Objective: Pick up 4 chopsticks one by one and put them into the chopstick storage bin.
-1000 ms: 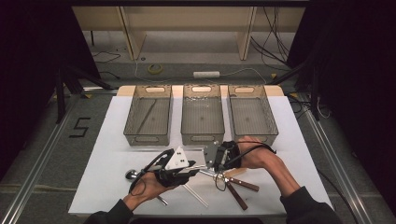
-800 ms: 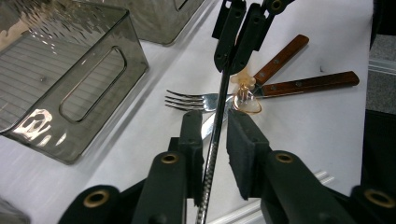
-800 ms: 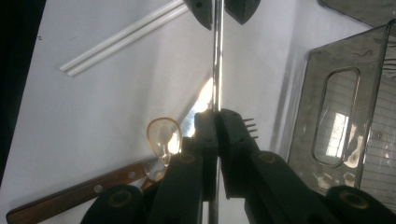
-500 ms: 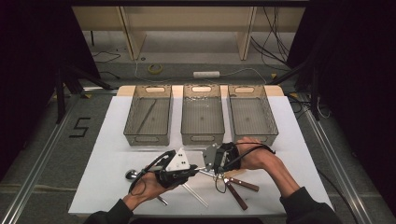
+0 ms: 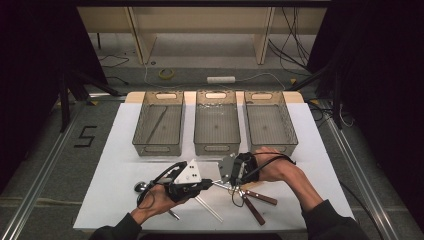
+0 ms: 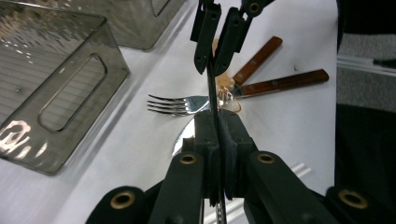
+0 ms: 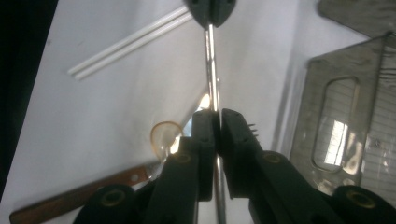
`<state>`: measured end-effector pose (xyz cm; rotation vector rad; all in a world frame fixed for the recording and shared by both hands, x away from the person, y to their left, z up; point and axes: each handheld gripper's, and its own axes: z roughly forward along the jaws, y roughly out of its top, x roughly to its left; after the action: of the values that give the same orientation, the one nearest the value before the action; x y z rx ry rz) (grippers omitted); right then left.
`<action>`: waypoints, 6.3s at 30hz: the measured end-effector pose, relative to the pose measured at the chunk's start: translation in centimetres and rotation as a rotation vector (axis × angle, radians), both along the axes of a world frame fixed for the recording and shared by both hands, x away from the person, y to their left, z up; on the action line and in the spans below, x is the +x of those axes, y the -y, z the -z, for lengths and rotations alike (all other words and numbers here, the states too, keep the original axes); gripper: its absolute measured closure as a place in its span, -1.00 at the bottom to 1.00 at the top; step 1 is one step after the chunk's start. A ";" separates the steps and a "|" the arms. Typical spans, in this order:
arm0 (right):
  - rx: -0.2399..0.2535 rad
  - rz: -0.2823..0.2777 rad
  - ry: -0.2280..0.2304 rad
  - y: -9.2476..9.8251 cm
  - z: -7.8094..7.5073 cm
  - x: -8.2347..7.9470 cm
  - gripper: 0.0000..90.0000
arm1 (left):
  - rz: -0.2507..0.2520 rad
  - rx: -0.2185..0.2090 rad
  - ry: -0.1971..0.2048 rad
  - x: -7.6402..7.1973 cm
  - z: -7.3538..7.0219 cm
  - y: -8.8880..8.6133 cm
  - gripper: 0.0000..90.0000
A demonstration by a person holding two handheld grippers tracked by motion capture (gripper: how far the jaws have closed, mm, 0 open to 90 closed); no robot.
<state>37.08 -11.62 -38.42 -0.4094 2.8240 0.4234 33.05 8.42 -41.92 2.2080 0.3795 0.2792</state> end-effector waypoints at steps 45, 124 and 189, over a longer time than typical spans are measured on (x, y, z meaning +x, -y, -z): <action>0.757 0.814 -0.091 9.6 3.3 -2.8 -0.24 | -0.421 -0.196 0.015 3.2 -1.6 -8.1 0.92; 0.738 0.825 -0.190 8.7 4.2 -4.8 -0.35 | -0.787 -0.190 -0.120 9.5 -1.1 -12.9 -0.19; 0.838 0.856 -0.224 9.8 4.1 -5.3 -0.36 | -0.076 0.337 -0.136 3.4 1.3 -4.7 -0.47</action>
<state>31.80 -21.40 -42.49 0.9976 2.3680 1.3605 36.41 13.16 -43.18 2.5549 0.5233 0.2484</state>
